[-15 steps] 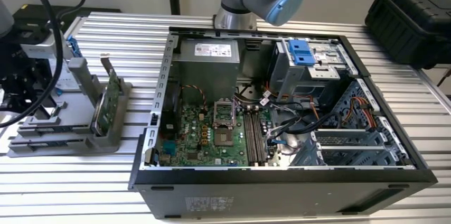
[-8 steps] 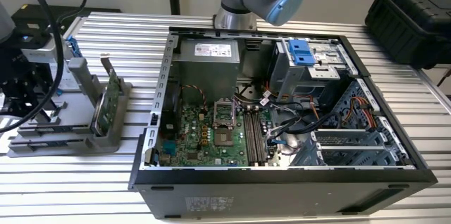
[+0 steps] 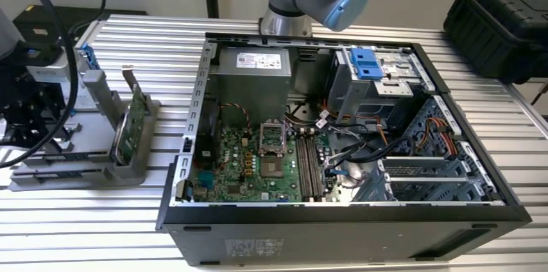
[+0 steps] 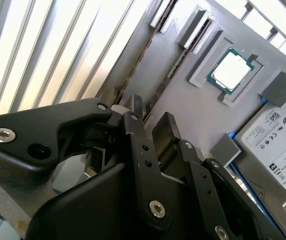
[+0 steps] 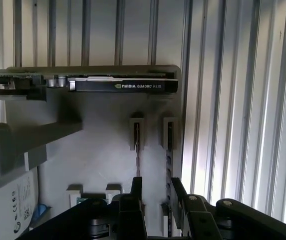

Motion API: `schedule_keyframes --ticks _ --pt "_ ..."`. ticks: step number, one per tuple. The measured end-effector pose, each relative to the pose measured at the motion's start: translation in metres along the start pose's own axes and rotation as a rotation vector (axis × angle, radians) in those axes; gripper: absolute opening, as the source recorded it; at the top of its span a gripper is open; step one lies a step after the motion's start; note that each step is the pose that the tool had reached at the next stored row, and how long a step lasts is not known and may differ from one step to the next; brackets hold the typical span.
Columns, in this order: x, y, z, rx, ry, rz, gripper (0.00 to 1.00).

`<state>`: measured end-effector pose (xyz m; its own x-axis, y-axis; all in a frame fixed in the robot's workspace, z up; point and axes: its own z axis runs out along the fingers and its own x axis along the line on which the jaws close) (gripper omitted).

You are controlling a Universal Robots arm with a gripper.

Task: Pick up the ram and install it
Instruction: 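Pick up the ram and move it above insertion slot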

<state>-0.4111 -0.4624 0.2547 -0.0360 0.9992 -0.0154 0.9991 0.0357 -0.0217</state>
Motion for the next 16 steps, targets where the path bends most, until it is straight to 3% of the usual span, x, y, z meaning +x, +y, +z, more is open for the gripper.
schedule_keyframes --ticks 16 --pt "-0.0033 0.0000 0.0080 0.0002 -0.0001 0.000 1.00"
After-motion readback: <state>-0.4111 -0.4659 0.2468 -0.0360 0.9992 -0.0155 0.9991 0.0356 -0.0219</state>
